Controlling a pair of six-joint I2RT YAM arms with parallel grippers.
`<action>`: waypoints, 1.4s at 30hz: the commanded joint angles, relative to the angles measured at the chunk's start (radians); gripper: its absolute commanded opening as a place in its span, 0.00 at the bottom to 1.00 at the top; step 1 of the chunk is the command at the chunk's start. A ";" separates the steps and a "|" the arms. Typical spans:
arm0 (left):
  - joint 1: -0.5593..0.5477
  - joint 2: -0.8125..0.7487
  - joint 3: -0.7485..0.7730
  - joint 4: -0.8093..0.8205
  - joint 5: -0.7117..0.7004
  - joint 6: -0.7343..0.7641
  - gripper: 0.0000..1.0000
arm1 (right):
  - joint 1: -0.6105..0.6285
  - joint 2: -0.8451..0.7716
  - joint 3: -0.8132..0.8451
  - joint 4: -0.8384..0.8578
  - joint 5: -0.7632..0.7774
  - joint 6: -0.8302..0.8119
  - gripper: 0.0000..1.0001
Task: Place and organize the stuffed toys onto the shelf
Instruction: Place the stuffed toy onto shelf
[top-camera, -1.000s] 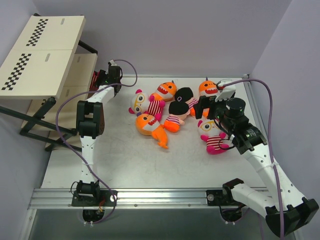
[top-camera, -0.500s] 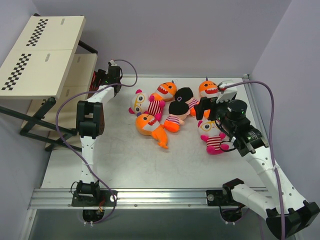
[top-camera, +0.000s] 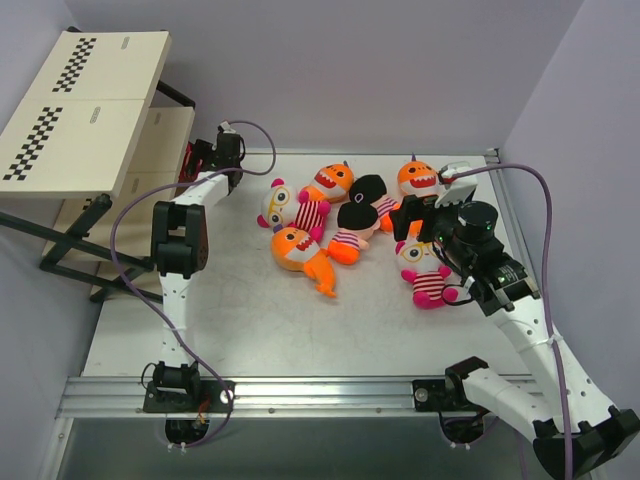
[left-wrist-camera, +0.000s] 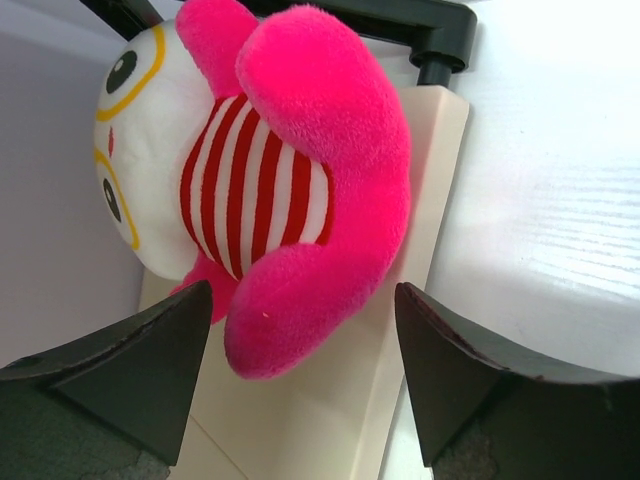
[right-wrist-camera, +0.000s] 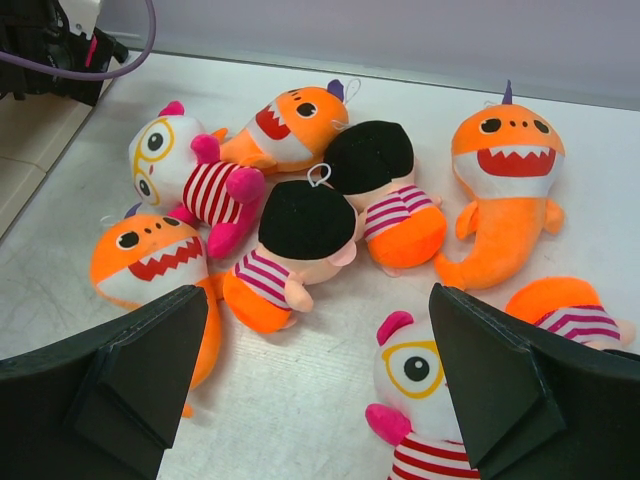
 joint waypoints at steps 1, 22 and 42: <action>-0.007 -0.086 -0.016 0.032 0.018 -0.014 0.82 | -0.007 -0.018 -0.004 0.024 -0.001 -0.007 1.00; -0.045 -0.129 -0.034 0.087 -0.011 0.066 0.94 | -0.005 -0.069 -0.010 -0.005 -0.006 -0.001 1.00; -0.214 -0.343 -0.099 -0.183 0.129 -0.169 0.95 | -0.004 -0.104 -0.008 -0.048 -0.007 0.039 0.99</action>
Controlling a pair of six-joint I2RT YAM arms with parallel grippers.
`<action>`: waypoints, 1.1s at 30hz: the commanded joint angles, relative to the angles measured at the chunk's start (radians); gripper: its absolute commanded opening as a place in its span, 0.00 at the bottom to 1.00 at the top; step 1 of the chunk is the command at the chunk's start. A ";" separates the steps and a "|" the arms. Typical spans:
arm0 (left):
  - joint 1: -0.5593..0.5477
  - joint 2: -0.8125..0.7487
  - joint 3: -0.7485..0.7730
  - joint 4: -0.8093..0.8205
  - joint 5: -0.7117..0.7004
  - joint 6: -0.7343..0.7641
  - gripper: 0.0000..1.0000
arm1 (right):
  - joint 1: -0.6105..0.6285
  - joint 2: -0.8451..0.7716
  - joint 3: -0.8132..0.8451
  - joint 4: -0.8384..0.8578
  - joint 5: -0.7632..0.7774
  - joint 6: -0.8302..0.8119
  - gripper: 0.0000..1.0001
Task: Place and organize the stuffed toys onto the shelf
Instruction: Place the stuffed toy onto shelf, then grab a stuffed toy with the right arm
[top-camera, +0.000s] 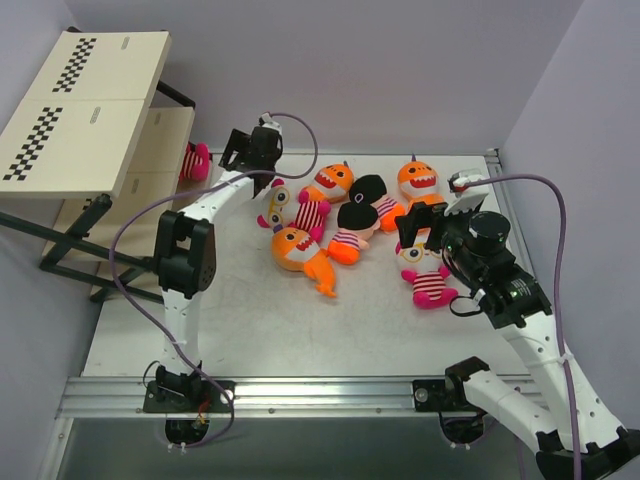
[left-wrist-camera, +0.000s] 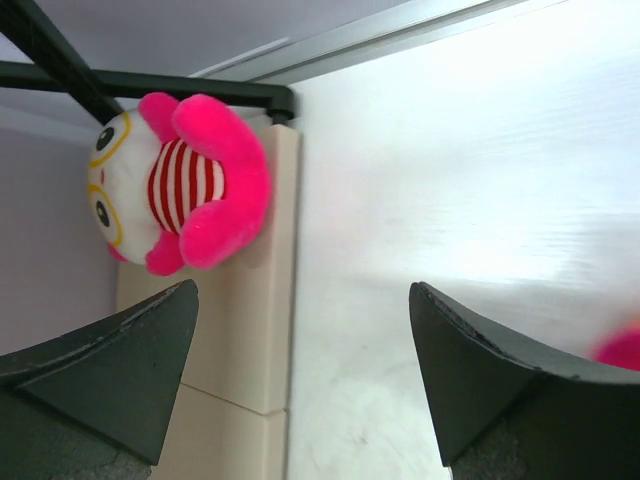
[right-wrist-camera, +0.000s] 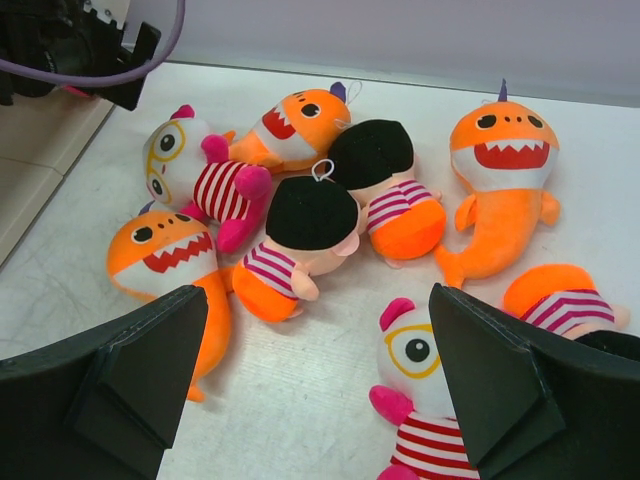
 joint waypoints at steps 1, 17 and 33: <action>-0.021 -0.148 -0.007 -0.112 0.098 -0.133 0.95 | -0.004 -0.021 -0.005 0.003 -0.008 0.024 0.99; -0.217 -0.603 -0.481 -0.041 0.400 -0.424 0.95 | 0.001 -0.023 -0.058 0.028 -0.011 0.130 0.97; -0.245 -1.030 -0.794 -0.100 0.547 -0.457 0.95 | -0.067 -0.055 -0.226 -0.296 0.372 0.616 0.96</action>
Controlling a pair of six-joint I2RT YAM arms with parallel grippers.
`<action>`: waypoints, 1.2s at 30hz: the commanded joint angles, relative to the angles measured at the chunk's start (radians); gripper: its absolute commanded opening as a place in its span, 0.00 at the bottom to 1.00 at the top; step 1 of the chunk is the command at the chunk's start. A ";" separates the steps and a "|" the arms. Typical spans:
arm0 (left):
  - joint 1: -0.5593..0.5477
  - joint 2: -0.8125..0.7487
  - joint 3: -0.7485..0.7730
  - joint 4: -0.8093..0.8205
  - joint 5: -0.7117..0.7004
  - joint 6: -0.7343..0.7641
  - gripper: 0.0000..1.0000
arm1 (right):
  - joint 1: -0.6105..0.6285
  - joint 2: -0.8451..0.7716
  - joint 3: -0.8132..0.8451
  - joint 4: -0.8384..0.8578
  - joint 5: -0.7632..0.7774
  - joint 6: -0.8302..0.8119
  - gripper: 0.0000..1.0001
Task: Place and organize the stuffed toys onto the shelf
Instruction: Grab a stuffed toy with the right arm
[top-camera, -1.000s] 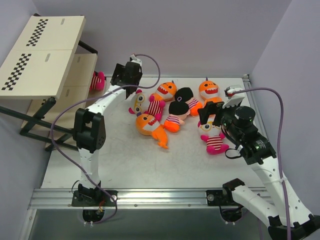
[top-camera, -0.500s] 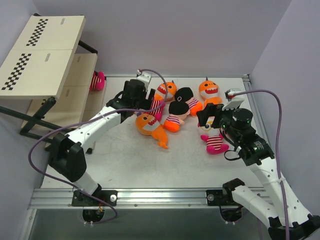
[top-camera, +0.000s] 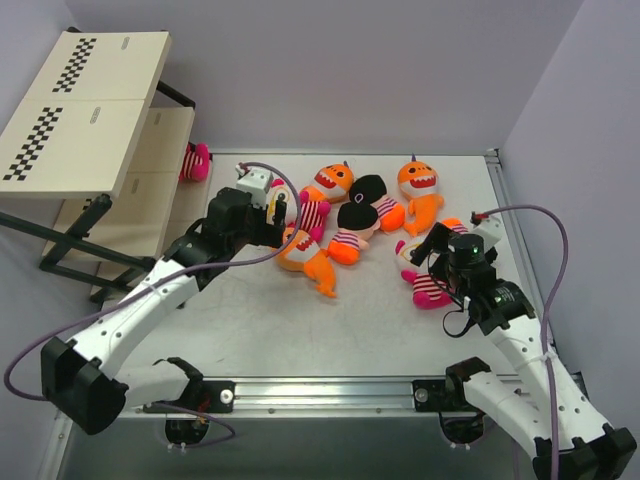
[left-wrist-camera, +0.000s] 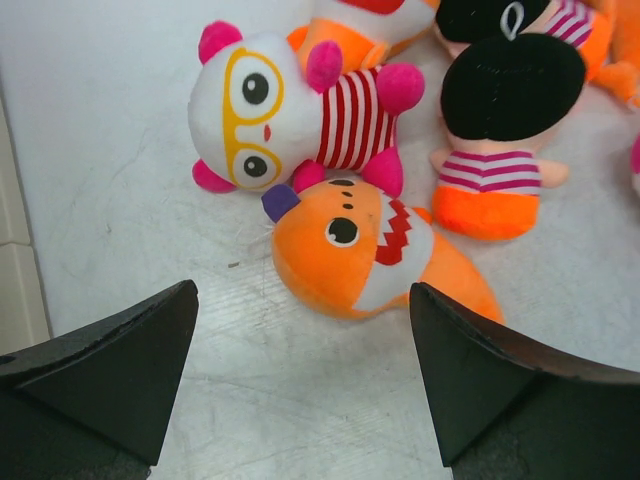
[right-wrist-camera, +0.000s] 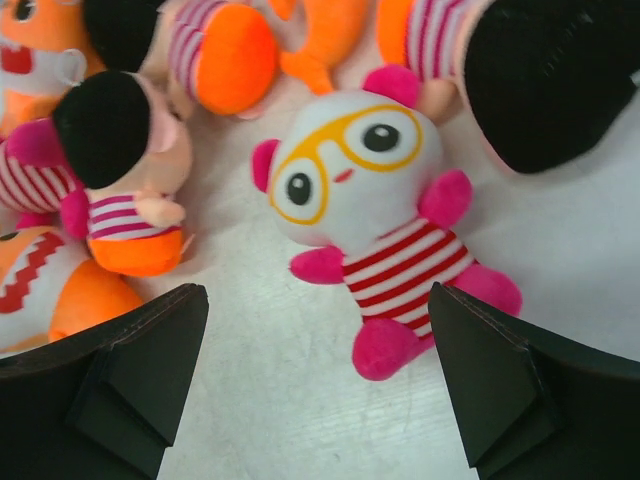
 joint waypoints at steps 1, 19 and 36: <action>-0.002 -0.103 -0.035 0.014 0.070 0.017 0.95 | -0.046 -0.028 -0.066 -0.071 0.084 0.151 0.98; -0.002 -0.254 -0.127 -0.045 0.127 0.115 0.96 | -0.326 -0.054 -0.376 0.142 -0.148 0.372 0.99; -0.002 -0.253 -0.139 -0.030 0.151 0.115 0.96 | -0.356 0.006 -0.545 0.387 -0.221 0.401 0.56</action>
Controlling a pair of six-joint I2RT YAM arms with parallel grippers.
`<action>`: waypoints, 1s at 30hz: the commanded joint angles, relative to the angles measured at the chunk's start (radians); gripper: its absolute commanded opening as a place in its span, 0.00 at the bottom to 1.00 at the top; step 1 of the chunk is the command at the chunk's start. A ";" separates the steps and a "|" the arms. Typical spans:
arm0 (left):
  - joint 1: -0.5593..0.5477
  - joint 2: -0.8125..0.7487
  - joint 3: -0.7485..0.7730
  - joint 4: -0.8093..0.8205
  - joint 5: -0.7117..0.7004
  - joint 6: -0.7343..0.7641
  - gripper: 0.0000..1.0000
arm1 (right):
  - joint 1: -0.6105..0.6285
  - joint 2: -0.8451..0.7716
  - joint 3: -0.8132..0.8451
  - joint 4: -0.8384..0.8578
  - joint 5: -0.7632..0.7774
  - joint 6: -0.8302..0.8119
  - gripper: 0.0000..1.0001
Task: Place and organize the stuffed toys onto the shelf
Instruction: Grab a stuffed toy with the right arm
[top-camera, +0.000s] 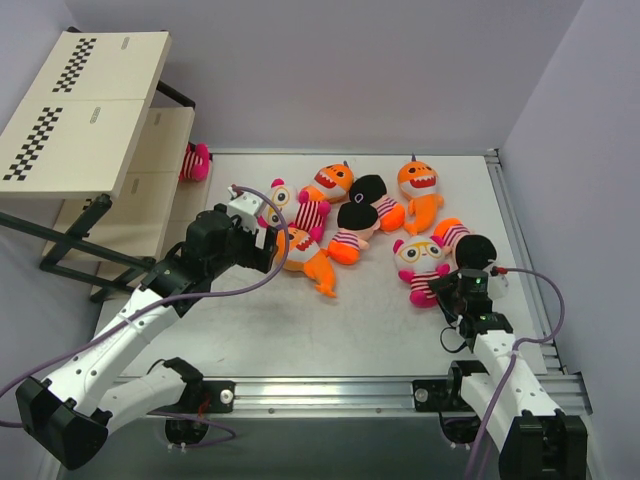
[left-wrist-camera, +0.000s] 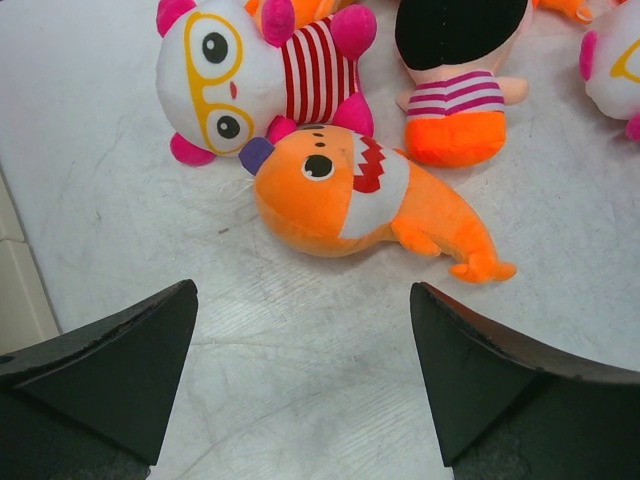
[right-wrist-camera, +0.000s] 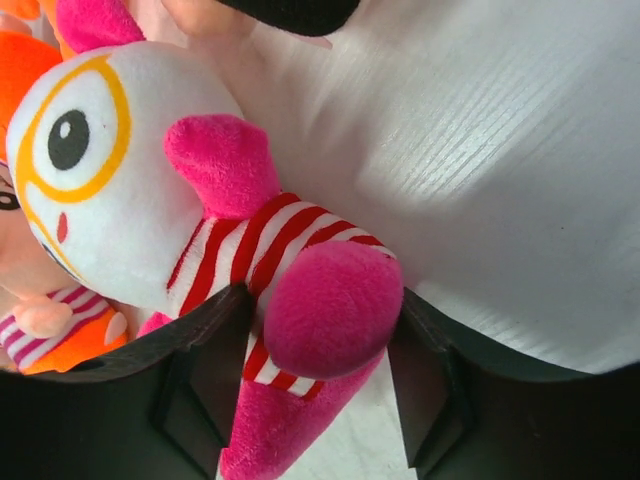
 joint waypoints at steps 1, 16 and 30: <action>-0.003 -0.009 -0.003 0.028 0.030 0.009 0.96 | -0.006 0.017 -0.015 0.039 0.011 -0.012 0.52; -0.009 0.008 -0.038 0.137 0.201 -0.017 0.97 | -0.004 -0.057 0.149 -0.113 -0.001 -0.235 0.00; -0.486 0.092 -0.020 0.284 -0.100 0.066 0.96 | 0.199 0.060 0.405 -0.100 -0.113 -0.302 0.00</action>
